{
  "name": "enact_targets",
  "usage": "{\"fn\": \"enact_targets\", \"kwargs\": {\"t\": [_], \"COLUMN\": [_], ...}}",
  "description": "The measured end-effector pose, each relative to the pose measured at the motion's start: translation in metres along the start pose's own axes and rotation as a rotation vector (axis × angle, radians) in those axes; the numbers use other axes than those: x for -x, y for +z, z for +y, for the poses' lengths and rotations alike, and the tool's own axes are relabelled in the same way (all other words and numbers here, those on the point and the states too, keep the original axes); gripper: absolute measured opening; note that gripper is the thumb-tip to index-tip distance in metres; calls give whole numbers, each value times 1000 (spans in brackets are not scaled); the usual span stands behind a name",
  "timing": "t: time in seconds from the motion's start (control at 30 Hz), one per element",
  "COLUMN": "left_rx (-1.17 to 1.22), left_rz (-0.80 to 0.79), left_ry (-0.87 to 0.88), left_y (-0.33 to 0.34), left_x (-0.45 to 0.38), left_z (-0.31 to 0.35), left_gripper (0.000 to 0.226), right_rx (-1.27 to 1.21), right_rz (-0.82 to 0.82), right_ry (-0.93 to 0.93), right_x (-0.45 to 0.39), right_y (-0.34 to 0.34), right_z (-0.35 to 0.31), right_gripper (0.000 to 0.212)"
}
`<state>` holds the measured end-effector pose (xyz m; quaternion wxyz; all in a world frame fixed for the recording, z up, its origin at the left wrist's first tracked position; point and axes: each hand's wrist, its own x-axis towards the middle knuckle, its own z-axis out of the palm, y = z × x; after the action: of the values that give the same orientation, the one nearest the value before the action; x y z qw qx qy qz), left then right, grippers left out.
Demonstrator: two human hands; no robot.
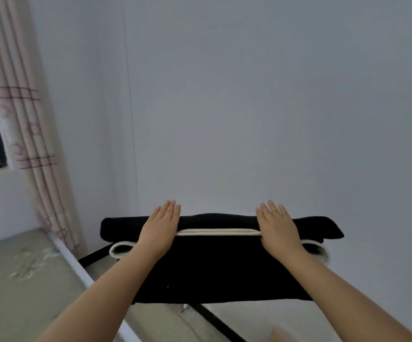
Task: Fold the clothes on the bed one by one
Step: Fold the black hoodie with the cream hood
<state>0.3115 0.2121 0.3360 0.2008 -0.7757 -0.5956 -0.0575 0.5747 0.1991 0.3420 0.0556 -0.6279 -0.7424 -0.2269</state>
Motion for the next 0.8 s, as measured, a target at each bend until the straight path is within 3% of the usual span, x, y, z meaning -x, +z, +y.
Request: {"fn": "enact_targets", "kwargs": {"t": [0.27,0.6,0.8], "left_rx": [-37,-124,-136], "left_rz": [-95,-168,-220], "left_ry": [-167,-349,-505], "left_y": [50,150,182], "left_x": [-130,-245,-281], "left_z": [-9,-140,-222], "left_gripper": [61,61,59], "right_rx": [-94,-116,-147], "right_rz": [24,13,68], "right_ry": [-167,-417,-578], "right_x": [-159,-373,-492], "right_y": [76,158,169], "right_z": [38,-51,-122], "right_gripper": [56,57,57]}}
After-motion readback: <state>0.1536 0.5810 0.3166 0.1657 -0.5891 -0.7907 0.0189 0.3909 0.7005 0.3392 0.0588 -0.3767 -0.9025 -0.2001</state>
